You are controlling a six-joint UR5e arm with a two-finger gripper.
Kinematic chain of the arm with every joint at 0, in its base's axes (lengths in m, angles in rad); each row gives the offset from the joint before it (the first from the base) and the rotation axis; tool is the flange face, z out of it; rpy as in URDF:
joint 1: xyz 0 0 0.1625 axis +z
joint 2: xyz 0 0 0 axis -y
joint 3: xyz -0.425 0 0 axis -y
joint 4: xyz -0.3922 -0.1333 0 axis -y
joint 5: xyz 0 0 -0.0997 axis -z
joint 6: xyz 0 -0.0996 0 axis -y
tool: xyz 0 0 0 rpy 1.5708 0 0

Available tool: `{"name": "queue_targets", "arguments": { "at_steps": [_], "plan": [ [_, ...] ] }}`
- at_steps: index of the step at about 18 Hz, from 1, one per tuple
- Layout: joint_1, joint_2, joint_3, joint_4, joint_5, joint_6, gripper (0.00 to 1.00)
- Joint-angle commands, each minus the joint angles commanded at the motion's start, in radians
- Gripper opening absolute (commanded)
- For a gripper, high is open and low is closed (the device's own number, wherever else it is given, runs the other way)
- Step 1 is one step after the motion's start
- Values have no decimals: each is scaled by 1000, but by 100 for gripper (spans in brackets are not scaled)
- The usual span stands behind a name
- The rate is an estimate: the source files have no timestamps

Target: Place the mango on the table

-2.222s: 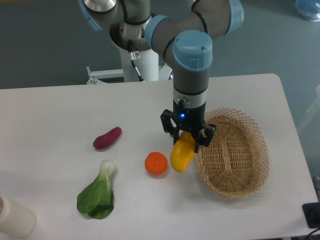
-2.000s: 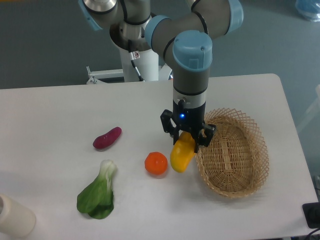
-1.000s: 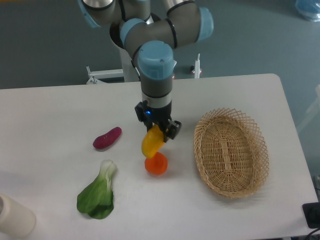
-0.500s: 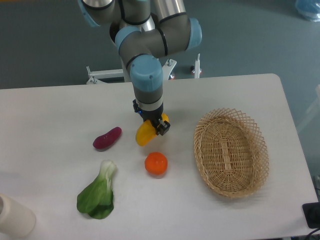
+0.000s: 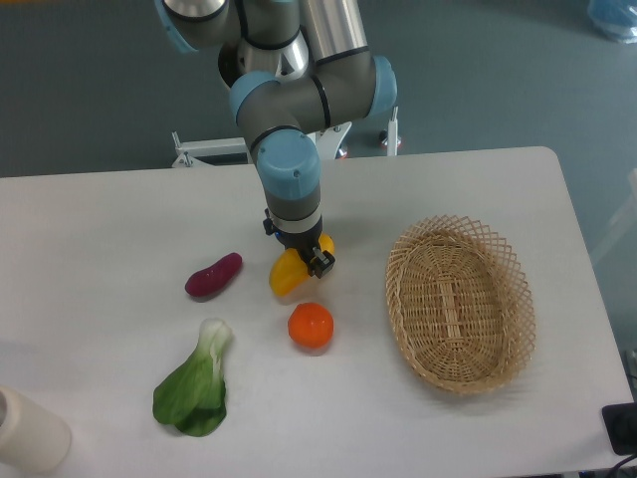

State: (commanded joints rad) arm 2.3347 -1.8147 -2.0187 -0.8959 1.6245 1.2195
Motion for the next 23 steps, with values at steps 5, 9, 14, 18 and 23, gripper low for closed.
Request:
{"name": "queue_targets", "arguments": {
  "at_steps": [5,9,14,18,23],
  "plan": [
    [0,3,9,0,0,2,100],
    [5,12,25,5,-8,2,100],
    [8,14,25,14,-5,-8,100],
    [11,14,23,14,-3,-12,100],
    [15,25,22,14,-3,-12,100]
  ]
}}
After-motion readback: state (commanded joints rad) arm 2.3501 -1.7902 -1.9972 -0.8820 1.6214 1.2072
